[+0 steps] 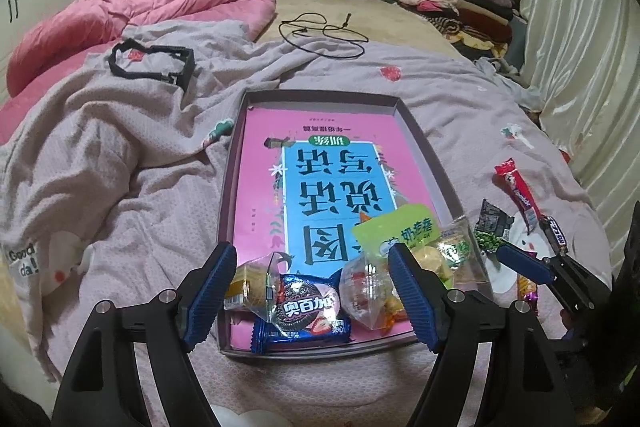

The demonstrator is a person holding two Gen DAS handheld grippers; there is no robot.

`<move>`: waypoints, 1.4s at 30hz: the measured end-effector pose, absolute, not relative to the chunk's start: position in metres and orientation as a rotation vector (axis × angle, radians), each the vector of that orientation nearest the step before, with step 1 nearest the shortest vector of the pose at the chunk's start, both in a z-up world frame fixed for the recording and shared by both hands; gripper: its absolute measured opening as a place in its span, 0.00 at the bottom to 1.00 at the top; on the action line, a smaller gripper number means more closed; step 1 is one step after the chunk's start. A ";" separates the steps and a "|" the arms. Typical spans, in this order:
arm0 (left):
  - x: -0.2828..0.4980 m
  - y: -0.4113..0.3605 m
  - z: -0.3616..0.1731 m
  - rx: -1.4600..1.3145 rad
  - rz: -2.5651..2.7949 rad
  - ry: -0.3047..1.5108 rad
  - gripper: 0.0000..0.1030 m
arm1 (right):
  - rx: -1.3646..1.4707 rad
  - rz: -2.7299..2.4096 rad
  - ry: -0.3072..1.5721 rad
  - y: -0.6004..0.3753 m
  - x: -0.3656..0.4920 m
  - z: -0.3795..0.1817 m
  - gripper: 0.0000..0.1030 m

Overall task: Organize snacks
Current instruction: 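Move both open tools back toward the remaining snacks, then grasp the blue chocolate bar with the right tool while the left tool grasps the purple biscuit pack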

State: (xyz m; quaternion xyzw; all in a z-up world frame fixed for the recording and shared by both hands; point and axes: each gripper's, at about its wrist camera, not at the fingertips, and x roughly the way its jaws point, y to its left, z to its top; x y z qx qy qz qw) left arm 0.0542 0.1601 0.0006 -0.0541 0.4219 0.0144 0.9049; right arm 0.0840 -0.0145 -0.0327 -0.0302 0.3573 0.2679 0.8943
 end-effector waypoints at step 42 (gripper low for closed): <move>0.040 0.065 0.039 -0.085 -0.152 0.815 0.77 | 0.038 0.365 0.600 -0.120 0.093 0.014 0.62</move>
